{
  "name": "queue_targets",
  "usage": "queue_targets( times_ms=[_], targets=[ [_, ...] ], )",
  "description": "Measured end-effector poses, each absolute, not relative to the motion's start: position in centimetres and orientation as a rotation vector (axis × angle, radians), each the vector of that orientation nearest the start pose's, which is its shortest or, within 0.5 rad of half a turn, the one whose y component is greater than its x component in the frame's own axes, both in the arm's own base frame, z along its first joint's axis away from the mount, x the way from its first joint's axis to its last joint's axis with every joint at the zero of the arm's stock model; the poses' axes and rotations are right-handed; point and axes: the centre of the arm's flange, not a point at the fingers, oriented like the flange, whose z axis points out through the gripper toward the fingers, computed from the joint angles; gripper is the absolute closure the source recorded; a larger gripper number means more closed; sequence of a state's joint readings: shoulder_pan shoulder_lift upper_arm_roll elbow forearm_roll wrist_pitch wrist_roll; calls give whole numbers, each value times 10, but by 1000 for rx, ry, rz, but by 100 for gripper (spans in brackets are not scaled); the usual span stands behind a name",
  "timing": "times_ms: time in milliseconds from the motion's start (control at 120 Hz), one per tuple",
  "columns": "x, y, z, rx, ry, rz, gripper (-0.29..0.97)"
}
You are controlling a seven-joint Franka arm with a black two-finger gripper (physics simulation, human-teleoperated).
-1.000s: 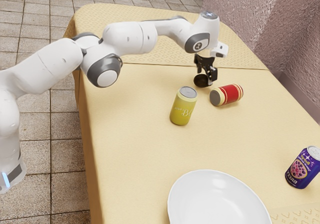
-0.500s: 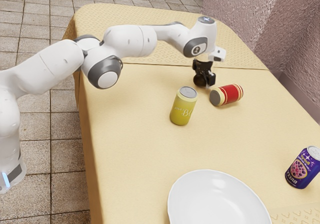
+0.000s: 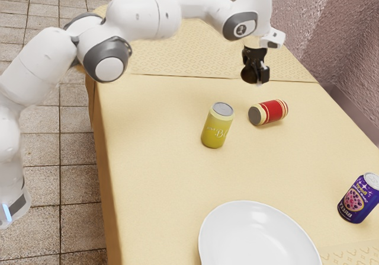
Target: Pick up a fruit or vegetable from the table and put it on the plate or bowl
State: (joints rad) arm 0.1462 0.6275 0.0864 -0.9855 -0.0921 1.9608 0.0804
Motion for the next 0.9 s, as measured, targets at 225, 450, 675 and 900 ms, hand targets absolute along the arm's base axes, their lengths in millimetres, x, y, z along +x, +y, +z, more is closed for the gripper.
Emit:
queue_targets(
  times_ms=[225,450,675,900],
  targets=[
    [700,-24,613,-3085,180,-480,42],
    [654,-176,617,-3060,554,-353,42],
    [639,-286,568,-3013,806,-253,42],
    [621,-351,551,-2975,953,-244,42]
  ],
)
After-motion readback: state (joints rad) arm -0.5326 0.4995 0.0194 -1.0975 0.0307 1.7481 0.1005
